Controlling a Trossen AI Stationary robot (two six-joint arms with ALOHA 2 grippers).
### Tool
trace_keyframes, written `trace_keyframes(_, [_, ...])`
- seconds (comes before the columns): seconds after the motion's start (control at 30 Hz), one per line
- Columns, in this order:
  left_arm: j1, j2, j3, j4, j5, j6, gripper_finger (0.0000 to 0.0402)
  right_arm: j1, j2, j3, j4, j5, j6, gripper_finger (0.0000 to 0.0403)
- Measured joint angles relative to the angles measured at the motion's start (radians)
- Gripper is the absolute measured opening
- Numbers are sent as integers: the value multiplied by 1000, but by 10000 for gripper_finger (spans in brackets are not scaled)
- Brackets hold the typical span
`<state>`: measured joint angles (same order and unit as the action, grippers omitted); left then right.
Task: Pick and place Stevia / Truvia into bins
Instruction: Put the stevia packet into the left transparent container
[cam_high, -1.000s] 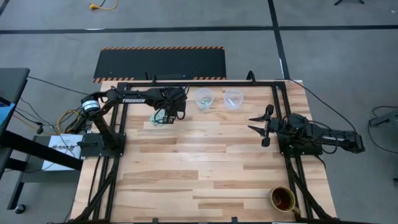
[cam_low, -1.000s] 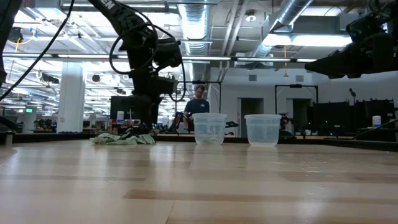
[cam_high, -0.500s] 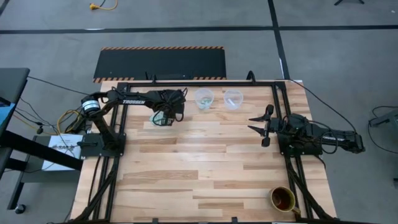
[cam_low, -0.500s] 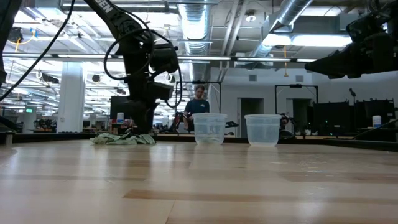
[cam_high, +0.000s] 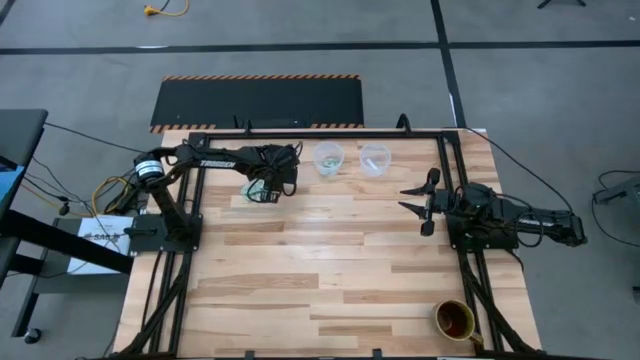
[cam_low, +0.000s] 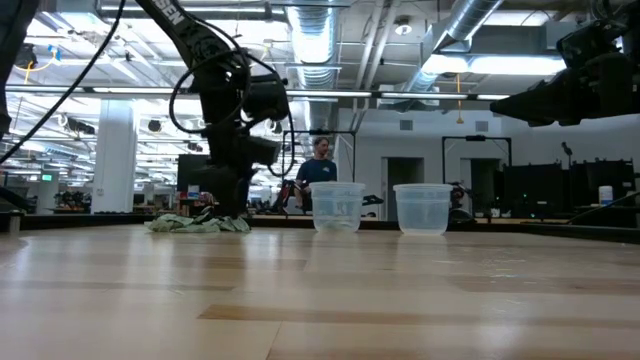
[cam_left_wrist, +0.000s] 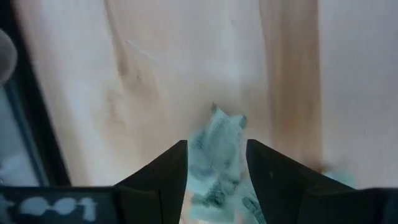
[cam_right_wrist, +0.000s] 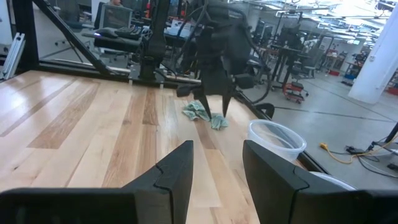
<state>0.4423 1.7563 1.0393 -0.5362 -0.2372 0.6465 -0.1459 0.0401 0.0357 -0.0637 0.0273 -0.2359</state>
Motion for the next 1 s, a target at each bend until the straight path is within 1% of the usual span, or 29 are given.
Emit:
trace_keyframes(0.2, [3, 48, 0, 37, -16, 6, 157, 0, 5, 0, 0, -1, 0, 134])
trace_keyframes(0.43, [4, 51, 0, 36, -52, 7, 157, 0, 19, 0, 0, 0, 0, 134])
trace_keyframes(0.53, [5, 51, 0, 32, -54, 8, 148, 0, 19, 0, 0, 0, 0, 134])
trace_keyframes(0.67, [5, 51, 0, 31, -48, 11, 111, 0, 19, 0, 0, 0, 0, 134])
trace_keyframes(0.87, [5, 51, 0, 36, -47, 8, 19, 0, 19, 0, 0, 0, 0, 134])
trace_keyframes(0.93, [5, 51, 0, 42, -48, -1, 7, 0, 19, 0, 0, 0, 0, 134])
trace_keyframes(1.0, [4, 51, 0, 54, -57, -5, 8, 0, 19, 0, 0, 0, 0, 134])
